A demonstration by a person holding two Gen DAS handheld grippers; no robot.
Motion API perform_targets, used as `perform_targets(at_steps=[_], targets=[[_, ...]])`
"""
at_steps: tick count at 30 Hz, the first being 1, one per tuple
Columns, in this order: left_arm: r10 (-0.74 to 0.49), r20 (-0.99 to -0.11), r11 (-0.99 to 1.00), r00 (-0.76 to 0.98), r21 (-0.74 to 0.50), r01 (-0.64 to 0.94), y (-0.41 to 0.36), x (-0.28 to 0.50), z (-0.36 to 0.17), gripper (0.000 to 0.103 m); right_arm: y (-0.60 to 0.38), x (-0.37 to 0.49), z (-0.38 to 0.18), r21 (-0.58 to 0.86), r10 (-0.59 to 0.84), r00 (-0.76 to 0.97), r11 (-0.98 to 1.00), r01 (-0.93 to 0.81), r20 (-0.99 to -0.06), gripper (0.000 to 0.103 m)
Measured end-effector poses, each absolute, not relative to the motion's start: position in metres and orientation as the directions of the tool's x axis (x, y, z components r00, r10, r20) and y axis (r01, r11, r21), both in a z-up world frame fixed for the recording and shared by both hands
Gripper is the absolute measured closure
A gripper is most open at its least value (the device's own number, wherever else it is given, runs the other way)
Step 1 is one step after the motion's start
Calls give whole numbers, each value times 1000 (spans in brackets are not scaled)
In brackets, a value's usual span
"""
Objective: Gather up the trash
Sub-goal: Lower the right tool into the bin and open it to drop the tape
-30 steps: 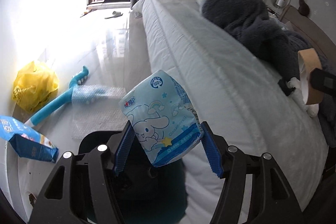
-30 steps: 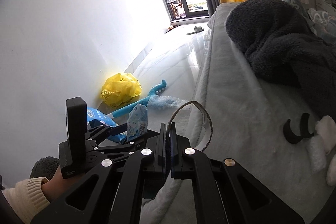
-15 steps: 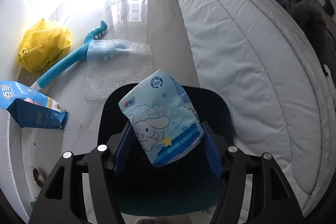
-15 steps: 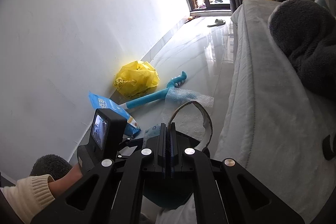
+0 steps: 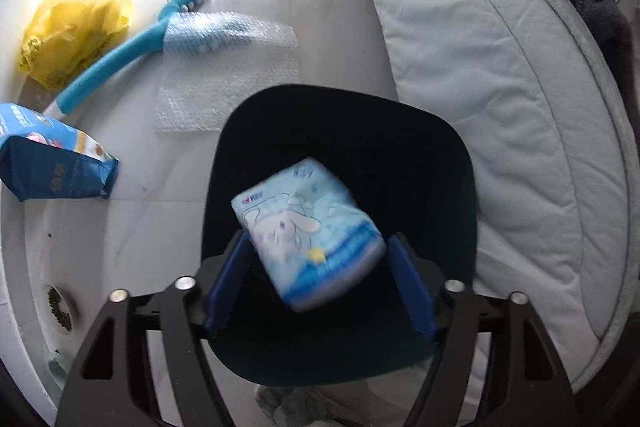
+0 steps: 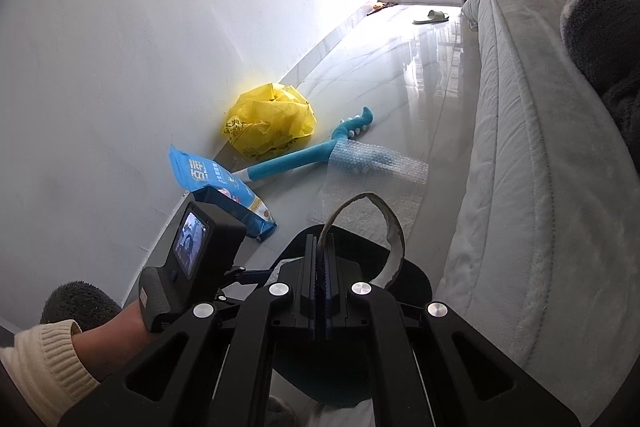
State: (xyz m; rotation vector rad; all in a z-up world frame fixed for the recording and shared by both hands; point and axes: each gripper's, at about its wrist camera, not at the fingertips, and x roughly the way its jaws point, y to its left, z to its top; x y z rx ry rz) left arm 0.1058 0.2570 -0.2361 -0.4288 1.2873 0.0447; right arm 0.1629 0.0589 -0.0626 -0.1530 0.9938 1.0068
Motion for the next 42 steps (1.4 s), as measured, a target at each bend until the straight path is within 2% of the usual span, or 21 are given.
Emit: perform_targets(at_steps=[9,19,32,42], targets=[[-159,-934,931,319,-249,-265,280,86,-221,21,92,159,-103,323,577,68,548,-771,-814,100],[-97,-894,930,437,-238,-281,314,67,-188,22,123,155,-152,331,498,-15,556,-763,-867,100],[-23,-780,930,625,-246,-272,330,57,-128,38,142,144,-191,323,415,-84,549,-771,-906,100],[-21,-679,951,734,-240,-194,316,52,-87,41,142,139,-206,322,373,-115,560,-763,-921,99]])
